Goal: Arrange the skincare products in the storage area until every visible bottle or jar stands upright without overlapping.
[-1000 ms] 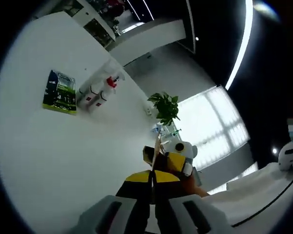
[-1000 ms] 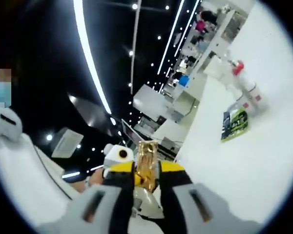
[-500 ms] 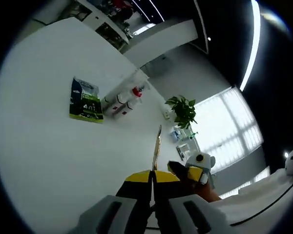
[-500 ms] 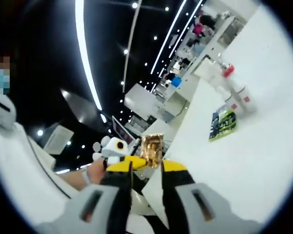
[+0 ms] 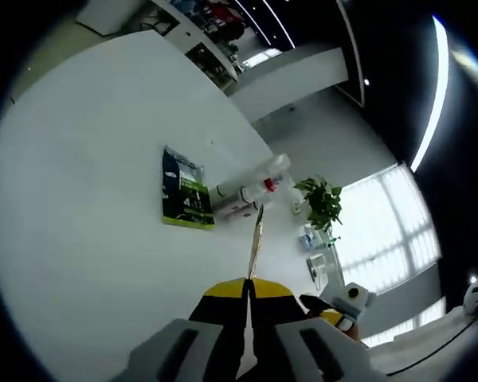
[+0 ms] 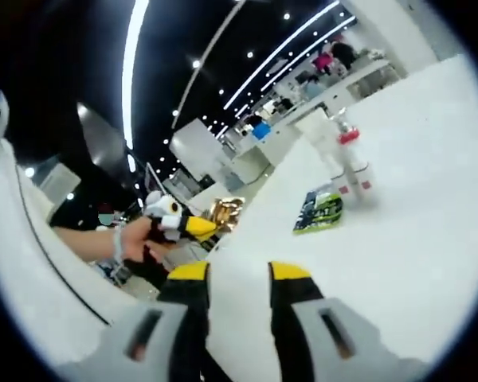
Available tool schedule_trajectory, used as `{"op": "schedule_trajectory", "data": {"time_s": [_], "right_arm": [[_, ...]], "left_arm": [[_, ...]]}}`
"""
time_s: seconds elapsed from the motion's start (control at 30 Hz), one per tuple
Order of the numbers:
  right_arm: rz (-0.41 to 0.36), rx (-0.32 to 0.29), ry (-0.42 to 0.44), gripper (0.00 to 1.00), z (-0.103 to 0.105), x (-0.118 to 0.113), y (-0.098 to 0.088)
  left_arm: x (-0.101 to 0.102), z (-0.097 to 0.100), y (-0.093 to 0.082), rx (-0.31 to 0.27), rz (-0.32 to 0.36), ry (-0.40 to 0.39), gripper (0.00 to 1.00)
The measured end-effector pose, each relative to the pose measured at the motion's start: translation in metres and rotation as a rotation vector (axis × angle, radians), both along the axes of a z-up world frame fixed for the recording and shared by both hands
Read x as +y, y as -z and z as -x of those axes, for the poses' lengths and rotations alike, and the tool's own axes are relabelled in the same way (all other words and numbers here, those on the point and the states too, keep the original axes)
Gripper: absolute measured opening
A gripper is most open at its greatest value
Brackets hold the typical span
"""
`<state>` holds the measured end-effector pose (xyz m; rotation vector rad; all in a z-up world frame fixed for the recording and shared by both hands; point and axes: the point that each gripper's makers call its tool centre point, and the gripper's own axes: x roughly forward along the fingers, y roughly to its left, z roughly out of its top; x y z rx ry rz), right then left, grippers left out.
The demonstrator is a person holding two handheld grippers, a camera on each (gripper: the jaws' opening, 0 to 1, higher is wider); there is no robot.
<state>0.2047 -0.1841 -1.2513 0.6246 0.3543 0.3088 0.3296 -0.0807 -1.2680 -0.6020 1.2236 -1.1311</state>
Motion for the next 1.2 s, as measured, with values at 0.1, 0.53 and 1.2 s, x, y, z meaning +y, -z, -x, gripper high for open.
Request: {"op": "schedule_trajectory", "data": {"time_s": [0.1,0.53,1.2], "right_arm": [[0.05,0.026,0.017,0.35,-0.004,-0.004,0.008],[0.243,0.135,0.059,0.49,-0.017,-0.024,0.042],[0.197,0.22,0.087,0.49,-0.024,-0.029,0.069]], "left_arm": [[-0.001,-0.017,0.006,0.017,-0.005,-0.022,0.0],[-0.022,-0.082,0.037,0.031,-0.098,-0.049,0.0],[-0.051,-0.14,0.094,0.134,-0.203,-0.082,0.0]]}}
